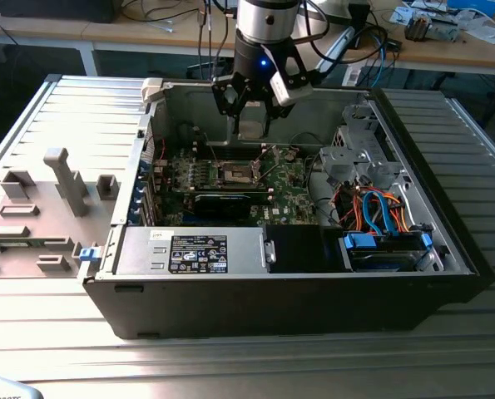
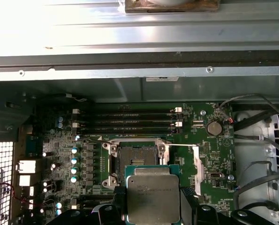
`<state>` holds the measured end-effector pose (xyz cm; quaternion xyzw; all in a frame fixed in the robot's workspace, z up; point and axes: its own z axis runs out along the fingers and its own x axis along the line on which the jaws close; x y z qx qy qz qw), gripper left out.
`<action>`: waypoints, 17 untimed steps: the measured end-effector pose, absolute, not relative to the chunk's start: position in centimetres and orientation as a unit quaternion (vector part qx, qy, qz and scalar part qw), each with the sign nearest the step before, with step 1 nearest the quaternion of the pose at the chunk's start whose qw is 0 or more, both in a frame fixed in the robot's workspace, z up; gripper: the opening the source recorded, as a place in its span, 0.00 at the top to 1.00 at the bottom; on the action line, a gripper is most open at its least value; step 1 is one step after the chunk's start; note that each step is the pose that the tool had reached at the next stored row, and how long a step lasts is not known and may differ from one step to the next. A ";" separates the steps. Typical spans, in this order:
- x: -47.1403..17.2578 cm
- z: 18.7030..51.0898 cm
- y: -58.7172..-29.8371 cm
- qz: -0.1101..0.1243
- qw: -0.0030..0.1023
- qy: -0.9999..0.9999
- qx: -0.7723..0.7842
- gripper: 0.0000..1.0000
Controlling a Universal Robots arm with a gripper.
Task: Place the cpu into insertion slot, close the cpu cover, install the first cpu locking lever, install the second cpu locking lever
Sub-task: 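Place the cpu into insertion slot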
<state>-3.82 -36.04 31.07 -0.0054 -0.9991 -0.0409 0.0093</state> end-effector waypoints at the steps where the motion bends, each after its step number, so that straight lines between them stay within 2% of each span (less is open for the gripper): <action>1: -3.8 31.1 -36.0 -0.041 0.009 -0.999 -0.005 0.45; 17: -4.0 31.0 -36.0 -0.041 0.009 -0.999 -0.010 0.45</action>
